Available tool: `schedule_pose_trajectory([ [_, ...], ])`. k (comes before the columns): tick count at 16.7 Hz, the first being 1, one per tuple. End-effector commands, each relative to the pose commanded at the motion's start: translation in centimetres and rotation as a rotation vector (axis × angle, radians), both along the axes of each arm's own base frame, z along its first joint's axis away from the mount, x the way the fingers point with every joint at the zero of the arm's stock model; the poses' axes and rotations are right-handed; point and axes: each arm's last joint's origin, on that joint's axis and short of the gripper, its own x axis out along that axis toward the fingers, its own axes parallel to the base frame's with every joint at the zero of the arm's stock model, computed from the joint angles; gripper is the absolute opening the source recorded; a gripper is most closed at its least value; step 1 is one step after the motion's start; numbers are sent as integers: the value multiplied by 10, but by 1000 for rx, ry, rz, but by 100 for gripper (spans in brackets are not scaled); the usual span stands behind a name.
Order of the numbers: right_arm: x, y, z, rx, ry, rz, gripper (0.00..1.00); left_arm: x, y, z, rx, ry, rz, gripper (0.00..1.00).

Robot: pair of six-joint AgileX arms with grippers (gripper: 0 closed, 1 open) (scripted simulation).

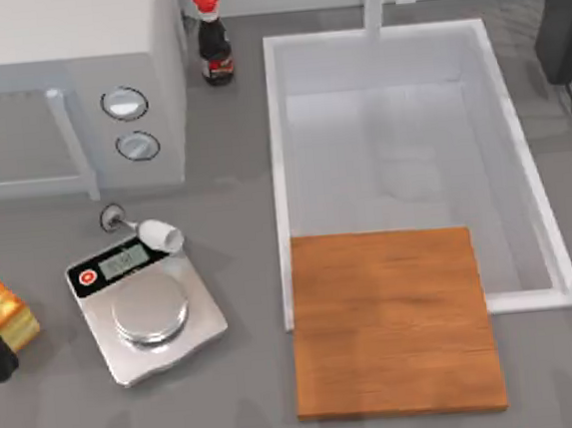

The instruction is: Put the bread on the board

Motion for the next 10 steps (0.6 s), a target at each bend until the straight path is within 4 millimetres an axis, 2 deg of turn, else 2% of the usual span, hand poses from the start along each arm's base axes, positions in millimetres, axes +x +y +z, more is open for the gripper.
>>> schedule_pose_trajectory([
  [3,0,0,0,0,0,0,100,0,0,3,6,-1,2,100],
  [7,0,0,0,0,0,0,100,2,1,30,89,47,14,100],
  [10,0,0,0,0,0,0,100,13,2,51,194,201,3,100],
])
